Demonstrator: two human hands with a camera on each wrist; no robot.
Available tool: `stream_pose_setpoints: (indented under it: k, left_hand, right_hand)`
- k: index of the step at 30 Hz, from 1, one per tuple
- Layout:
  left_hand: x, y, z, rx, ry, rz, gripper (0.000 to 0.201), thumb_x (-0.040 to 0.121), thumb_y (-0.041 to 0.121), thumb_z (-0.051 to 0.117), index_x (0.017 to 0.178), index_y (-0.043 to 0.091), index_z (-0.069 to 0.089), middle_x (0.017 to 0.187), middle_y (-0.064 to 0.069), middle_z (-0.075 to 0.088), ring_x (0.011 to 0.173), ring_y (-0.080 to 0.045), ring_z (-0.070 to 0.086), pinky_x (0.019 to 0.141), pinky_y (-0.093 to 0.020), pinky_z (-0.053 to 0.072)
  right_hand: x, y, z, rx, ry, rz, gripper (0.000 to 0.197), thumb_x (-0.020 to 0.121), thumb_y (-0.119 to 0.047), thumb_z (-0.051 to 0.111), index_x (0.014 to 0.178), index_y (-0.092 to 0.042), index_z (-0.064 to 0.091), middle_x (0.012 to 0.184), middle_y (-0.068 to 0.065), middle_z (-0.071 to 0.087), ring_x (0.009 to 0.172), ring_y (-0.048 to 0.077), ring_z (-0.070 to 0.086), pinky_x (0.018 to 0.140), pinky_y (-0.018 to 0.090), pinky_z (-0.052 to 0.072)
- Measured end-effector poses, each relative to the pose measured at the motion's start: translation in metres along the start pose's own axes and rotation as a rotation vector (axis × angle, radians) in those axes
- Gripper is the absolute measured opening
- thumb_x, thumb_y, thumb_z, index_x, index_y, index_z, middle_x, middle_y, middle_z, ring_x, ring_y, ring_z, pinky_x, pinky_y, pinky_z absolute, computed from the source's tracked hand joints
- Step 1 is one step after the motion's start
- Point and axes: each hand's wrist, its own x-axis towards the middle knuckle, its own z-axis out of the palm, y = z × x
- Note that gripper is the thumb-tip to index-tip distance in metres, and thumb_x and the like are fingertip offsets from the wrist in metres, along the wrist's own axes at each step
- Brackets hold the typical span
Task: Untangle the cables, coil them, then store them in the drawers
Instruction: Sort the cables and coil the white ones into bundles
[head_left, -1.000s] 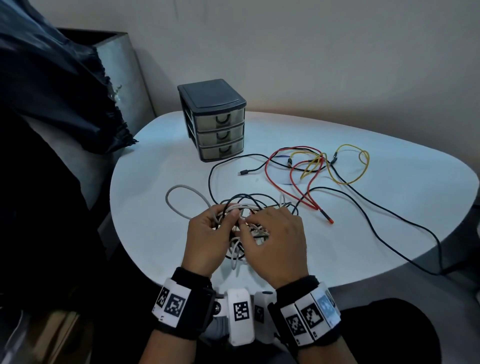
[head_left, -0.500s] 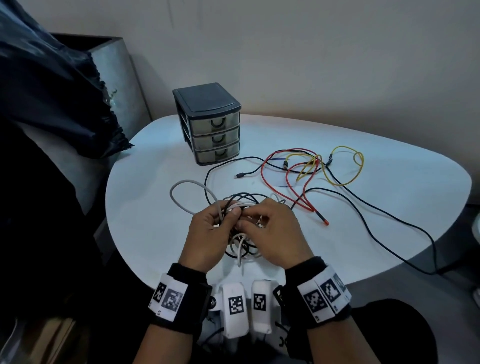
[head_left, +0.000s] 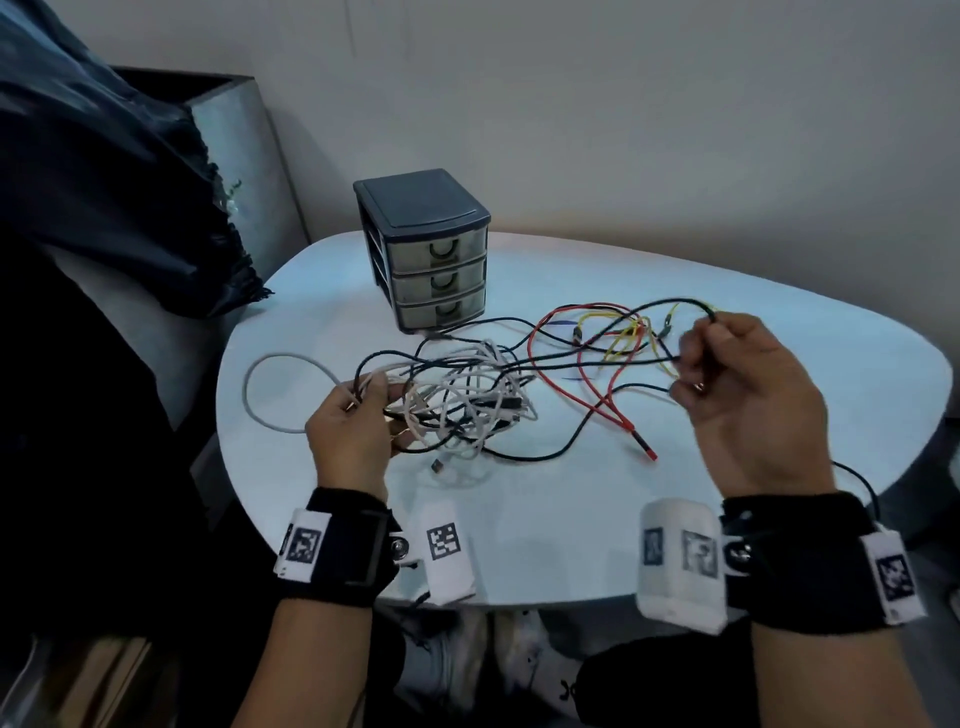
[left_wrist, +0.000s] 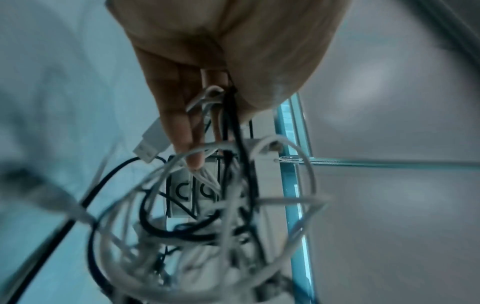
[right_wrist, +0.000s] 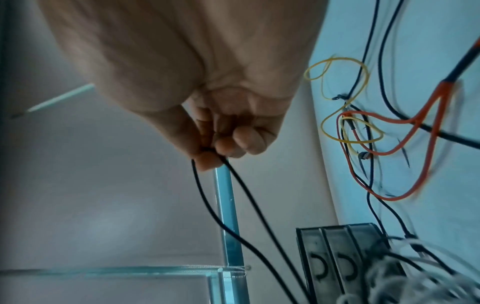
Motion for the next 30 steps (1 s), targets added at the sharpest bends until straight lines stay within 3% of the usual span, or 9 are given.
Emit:
stream_pose_setpoints:
  k: [4,7,10,16,19,21,23,27,30]
  left_hand:
    - [-0.006,-0.008,0.004,-0.032,-0.011,-0.010,0.009,0.098,0.017,0.060,0.089,0.018,0.060,0.073,-0.004,0.070,0.062,-0.017,0.066,0.047,-0.020,0.048]
    - [-0.012,-0.014,0.002,-0.016,-0.022,-0.009,0.009,0.097,0.018,0.061,0.088,0.019,0.061,0.076,-0.008,0.069,0.065,-0.020,0.065,0.043,-0.019,0.045]
    - [-0.014,-0.016,-0.002,-0.028,-0.004,-0.021,0.007,0.098,0.018,0.060,0.092,0.020,0.060,0.074,-0.006,0.070,0.059,-0.017,0.067,0.041,-0.018,0.043]
    - [-0.012,-0.018,-0.003,-0.133,0.077,-0.111,0.004,0.099,0.017,0.058,0.096,0.018,0.058,0.066,0.001,0.070,0.051,-0.011,0.067,0.041,-0.022,0.048]
    - [-0.015,-0.019,0.000,-0.159,0.108,-0.121,0.002,0.100,0.017,0.058,0.100,0.016,0.058,0.073,-0.004,0.068,0.049,-0.011,0.066,0.039,-0.021,0.047]
    - [-0.015,-0.020,0.000,-0.168,0.111,-0.121,0.002,0.100,0.017,0.058,0.102,0.016,0.058,0.075,-0.005,0.068,0.050,-0.012,0.067,0.039,-0.022,0.048]
    - [-0.012,-0.020,-0.002,-0.168,0.116,-0.121,0.004,0.099,0.017,0.058,0.103,0.016,0.058,0.072,-0.003,0.069,0.051,-0.012,0.068,0.040,-0.022,0.048]
    - [-0.007,-0.022,-0.008,-0.174,0.130,-0.140,0.009,0.099,0.018,0.059,0.107,0.016,0.059,0.074,-0.001,0.069,0.052,-0.012,0.069,0.042,-0.023,0.049]
    - [-0.007,-0.022,-0.008,-0.166,0.112,-0.149,0.002,0.099,0.019,0.059,0.101,0.018,0.059,0.079,-0.003,0.069,0.054,-0.012,0.069,0.043,-0.023,0.050]
  right_hand:
    - [0.000,0.006,-0.022,-0.740,-0.041,0.002,0.017,0.088,-0.012,0.070,0.073,-0.020,0.073,0.055,-0.002,0.058,0.054,0.005,0.045,0.054,0.017,0.037]
    - [-0.008,0.012,-0.029,-1.096,-0.195,0.067,0.008,0.082,-0.026,0.078,0.074,-0.026,0.078,0.060,0.013,0.060,0.054,0.008,0.043,0.053,0.021,0.034]
    - [-0.007,0.017,-0.040,-0.989,-0.064,0.044,0.017,0.090,-0.025,0.070,0.075,-0.020,0.078,0.051,0.004,0.056,0.050,0.014,0.038,0.048,0.022,0.030]
    - [0.000,0.016,-0.043,-0.256,0.470,0.097,0.030,0.099,-0.031,0.054,0.075,-0.013,0.060,0.054,0.002,0.045,0.039,0.016,0.036,0.041,0.023,0.027]
    - [0.002,0.020,-0.040,-0.341,0.464,0.152,0.029,0.086,-0.045,0.069,0.083,-0.017,0.060,0.053,-0.002,0.037,0.041,0.016,0.041,0.041,0.021,0.036]
    - [0.002,0.023,-0.040,-0.544,0.369,0.181,0.049,0.071,-0.055,0.078,0.089,-0.013,0.062,0.059,0.002,0.037,0.050,0.018,0.042,0.046,0.026,0.045]
    - [0.002,0.021,-0.039,-0.571,0.324,0.220,0.066,0.074,-0.064,0.070,0.083,0.001,0.060,0.062,0.001,0.035,0.057,0.019,0.043,0.052,0.030,0.049]
    - [0.002,0.010,-0.043,-0.362,0.311,0.390,0.083,0.074,-0.093,0.026,0.057,-0.013,0.044,0.056,0.002,0.033,0.053,0.023,0.045,0.059,0.031,0.048]
    - [0.005,0.014,-0.043,-0.529,0.318,0.431,0.071,0.083,-0.082,0.038,0.063,-0.015,0.048,0.054,0.000,0.041,0.055,0.021,0.050,0.058,0.032,0.050]
